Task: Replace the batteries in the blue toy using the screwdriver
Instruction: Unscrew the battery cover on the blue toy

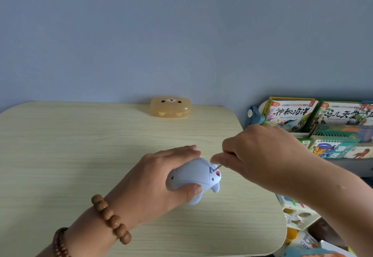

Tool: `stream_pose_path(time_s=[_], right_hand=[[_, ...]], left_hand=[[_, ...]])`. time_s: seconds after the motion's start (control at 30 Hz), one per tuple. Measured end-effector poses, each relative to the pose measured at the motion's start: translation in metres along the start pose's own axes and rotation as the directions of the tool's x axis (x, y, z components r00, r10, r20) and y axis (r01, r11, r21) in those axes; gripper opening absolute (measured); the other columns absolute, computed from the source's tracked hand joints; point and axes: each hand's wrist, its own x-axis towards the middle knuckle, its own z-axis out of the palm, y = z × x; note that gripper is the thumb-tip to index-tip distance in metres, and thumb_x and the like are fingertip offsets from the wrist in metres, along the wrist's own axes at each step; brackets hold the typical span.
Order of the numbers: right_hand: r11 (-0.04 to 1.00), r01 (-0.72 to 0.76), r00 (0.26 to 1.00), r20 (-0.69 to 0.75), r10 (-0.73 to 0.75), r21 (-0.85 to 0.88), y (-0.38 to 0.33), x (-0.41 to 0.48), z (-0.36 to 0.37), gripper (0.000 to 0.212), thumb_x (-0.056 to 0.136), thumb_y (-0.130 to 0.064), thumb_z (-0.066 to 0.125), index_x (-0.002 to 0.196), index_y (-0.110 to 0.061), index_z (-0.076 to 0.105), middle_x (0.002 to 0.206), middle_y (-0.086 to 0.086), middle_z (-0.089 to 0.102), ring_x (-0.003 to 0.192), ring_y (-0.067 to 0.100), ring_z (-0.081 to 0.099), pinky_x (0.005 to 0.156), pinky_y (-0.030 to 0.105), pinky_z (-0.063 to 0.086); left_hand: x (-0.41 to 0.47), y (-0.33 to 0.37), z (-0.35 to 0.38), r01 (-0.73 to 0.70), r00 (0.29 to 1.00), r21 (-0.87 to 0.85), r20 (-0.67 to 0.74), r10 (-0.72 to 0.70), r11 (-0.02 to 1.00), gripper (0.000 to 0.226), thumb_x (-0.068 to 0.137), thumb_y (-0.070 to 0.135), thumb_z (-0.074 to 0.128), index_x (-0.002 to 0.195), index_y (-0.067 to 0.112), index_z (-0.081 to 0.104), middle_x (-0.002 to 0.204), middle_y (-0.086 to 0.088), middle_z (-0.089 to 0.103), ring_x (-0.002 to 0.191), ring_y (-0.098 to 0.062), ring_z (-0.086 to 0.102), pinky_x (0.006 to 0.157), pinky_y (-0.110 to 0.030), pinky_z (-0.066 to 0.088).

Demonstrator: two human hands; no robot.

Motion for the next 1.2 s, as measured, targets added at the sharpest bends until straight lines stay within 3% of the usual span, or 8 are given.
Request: stream_pose_path(time_s=[0.1,0.2,0.33,0.4,0.47,0.57,0.8,1.2], right_hand=[[0.998,0.051,0.999,-0.002,-0.051,0.032,0.002,-0.005,-0.001,0.044,0.094,-0.065,0.037,0.095,-0.033,0.066,0.092,-0.009,0.054,0.083,0.015,0.06,0.069,0.034,0.052],[0.999,0.044,0.996,-0.074,-0.043,0.021,0.001,-0.009,0.002,0.04,0.093,-0.063,0.041,0.099,-0.034,0.069,0.093,-0.01,0.049,0.088,0.012,0.056,0.069,0.034,0.052],[0.93,-0.177,0.929,-0.257,0.266,0.321,0.011,-0.012,0.028,0.028,0.088,-0.051,0.06,0.079,-0.028,0.073,0.071,-0.009,0.056,0.067,0.015,0.058,0.059,0.036,0.051],[0.864,-0.275,0.885,-0.24,0.399,0.421,0.012,-0.012,0.05,0.022,0.087,-0.043,0.067,0.079,-0.024,0.073,0.066,-0.006,0.061,0.062,0.017,0.059,0.059,0.037,0.052],[0.824,-0.358,0.871,-0.162,0.464,0.439,0.007,-0.012,0.072,0.019,0.089,-0.039,0.065,0.085,-0.022,0.071,0.07,-0.004,0.065,0.067,0.021,0.061,0.062,0.037,0.054],[0.809,-0.433,0.837,-0.157,0.525,0.398,0.002,-0.013,0.091,0.021,0.091,-0.037,0.059,0.082,-0.019,0.064,0.075,-0.002,0.066,0.07,0.027,0.061,0.061,0.037,0.053],[0.822,-0.433,0.823,-0.21,0.528,0.369,-0.006,-0.016,0.099,0.021,0.093,-0.033,0.057,0.08,-0.017,0.063,0.074,-0.001,0.063,0.067,0.025,0.059,0.054,0.033,0.047],[0.808,-0.461,0.811,-0.196,0.551,0.366,-0.003,-0.015,0.093,0.033,0.094,-0.041,0.055,0.087,-0.012,0.067,0.082,0.004,0.063,0.078,0.026,0.061,0.063,0.034,0.05]], left_hand=[[0.0,0.001,0.0,-0.003,1.0,0.01,0.008,0.003,1.0,0.067,0.074,0.061,0.065,0.136,0.038,0.056,0.142,0.032,0.049,0.13,0.019,0.04,0.102,-0.005,0.036],[-0.001,0.0,-0.001,0.004,1.0,0.004,0.004,-0.004,1.0,0.066,0.074,0.06,0.066,0.135,0.038,0.056,0.141,0.033,0.049,0.129,0.02,0.041,0.1,-0.002,0.035],[-0.002,-0.001,-0.001,0.014,1.0,-0.012,-0.002,-0.014,1.0,0.066,0.073,0.058,0.066,0.135,0.039,0.057,0.14,0.036,0.048,0.129,0.021,0.04,0.099,0.001,0.032],[-0.002,-0.001,-0.001,0.007,1.0,0.005,0.003,-0.007,1.0,0.066,0.073,0.058,0.066,0.135,0.038,0.057,0.141,0.034,0.048,0.129,0.022,0.039,0.1,0.0,0.032],[-0.002,0.0,-0.002,0.002,1.0,0.013,0.008,-0.002,1.0,0.065,0.073,0.058,0.067,0.134,0.037,0.058,0.141,0.033,0.049,0.129,0.022,0.039,0.102,-0.001,0.031],[-0.002,0.0,-0.002,0.002,1.0,0.005,0.01,-0.003,1.0,0.065,0.073,0.057,0.068,0.134,0.036,0.059,0.141,0.032,0.05,0.128,0.022,0.04,0.102,-0.001,0.031],[-0.003,0.0,-0.002,0.004,1.0,-0.012,0.004,-0.004,1.0,0.066,0.072,0.058,0.067,0.134,0.036,0.059,0.141,0.031,0.05,0.129,0.02,0.041,0.104,-0.005,0.034],[-0.003,0.003,-0.003,0.004,1.0,0.016,0.025,-0.004,1.0,0.065,0.074,0.057,0.069,0.134,0.036,0.058,0.142,0.032,0.049,0.13,0.02,0.04,0.107,-0.008,0.034]])
